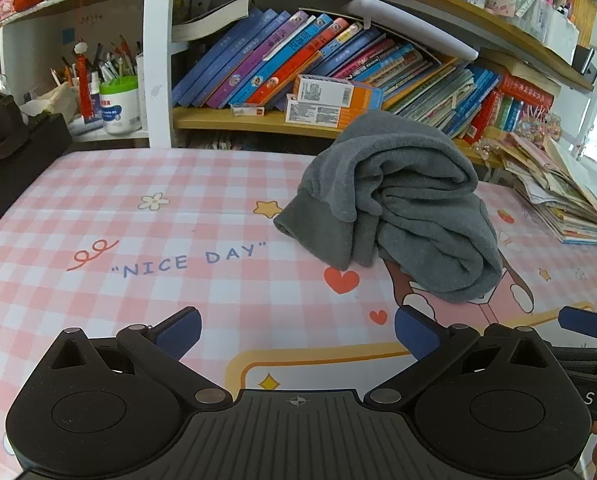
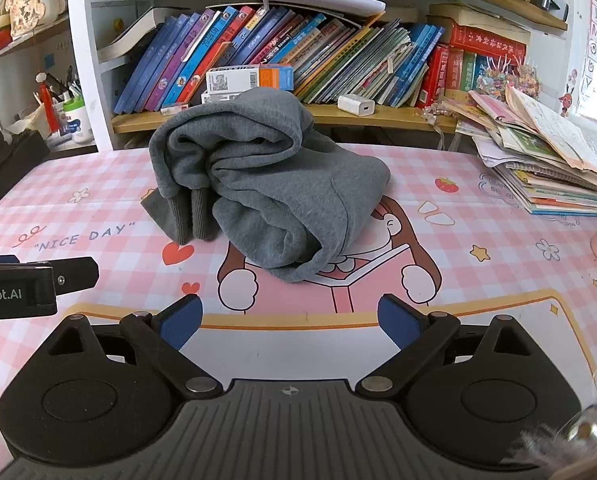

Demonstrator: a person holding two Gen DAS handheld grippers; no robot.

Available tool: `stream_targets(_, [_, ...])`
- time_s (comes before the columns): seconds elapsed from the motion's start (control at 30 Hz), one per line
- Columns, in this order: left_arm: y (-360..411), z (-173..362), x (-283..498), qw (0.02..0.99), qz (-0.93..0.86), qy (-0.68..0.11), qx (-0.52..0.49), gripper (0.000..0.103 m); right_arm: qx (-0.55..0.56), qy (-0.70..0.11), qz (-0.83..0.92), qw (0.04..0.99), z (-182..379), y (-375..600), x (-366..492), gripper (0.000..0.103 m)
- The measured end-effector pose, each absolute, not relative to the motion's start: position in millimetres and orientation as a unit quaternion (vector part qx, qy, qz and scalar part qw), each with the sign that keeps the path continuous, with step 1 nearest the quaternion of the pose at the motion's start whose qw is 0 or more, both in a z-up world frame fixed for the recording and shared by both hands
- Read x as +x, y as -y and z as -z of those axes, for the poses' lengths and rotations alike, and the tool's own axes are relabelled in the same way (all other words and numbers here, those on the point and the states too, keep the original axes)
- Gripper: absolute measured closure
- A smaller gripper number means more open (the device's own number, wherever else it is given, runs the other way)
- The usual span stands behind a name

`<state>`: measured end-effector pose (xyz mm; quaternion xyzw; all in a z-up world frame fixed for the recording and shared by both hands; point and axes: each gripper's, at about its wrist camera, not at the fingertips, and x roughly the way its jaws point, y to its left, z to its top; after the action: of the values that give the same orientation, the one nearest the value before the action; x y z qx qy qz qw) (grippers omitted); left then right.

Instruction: Fold clothes

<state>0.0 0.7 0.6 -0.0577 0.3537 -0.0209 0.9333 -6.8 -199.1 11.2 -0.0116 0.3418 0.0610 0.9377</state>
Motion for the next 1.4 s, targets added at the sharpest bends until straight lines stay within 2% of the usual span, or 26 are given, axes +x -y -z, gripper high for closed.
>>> stream_targets(1.4, [0.6, 3.2, 1.4, 0.927, 0.033, -0.368, -0.060, 0.000, -0.013, -0.347, -0.060, 0.936, -10.0, 197.7, -4.5, 0.008])
